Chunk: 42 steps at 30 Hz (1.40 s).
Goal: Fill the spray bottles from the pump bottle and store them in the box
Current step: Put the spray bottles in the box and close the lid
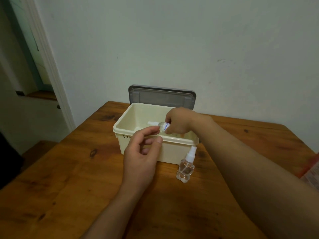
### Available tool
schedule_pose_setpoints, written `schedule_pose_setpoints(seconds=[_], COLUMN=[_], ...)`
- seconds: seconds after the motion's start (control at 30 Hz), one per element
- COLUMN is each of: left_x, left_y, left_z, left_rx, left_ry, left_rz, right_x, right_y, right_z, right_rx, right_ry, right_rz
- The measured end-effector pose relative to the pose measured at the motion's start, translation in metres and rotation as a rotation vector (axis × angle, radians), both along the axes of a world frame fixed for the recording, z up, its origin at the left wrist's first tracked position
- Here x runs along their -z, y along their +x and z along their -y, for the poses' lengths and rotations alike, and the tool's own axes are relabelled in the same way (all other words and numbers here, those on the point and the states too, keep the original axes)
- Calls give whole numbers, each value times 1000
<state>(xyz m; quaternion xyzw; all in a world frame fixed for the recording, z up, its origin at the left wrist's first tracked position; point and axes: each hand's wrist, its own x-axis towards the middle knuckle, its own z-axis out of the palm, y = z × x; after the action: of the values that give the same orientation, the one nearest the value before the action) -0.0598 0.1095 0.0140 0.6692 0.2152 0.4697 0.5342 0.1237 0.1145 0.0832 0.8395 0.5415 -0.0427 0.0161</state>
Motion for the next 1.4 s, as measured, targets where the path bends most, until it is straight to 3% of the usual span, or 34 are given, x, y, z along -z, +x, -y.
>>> schedule_pose_setpoints(seconds=[0.8, 1.23, 1.4], left_x=[1, 10, 10], left_y=[2, 5, 10], left_z=[5, 15, 22], left_rx=[68, 80, 113], left_ry=[69, 376, 415], left_rz=[-46, -453, -591], right_x=[17, 10, 6], right_y=[2, -4, -5], right_z=[-13, -2, 3], right_rx=[-43, -35, -19], right_ry=[-280, -227, -100], right_rz=[-37, -31, 12])
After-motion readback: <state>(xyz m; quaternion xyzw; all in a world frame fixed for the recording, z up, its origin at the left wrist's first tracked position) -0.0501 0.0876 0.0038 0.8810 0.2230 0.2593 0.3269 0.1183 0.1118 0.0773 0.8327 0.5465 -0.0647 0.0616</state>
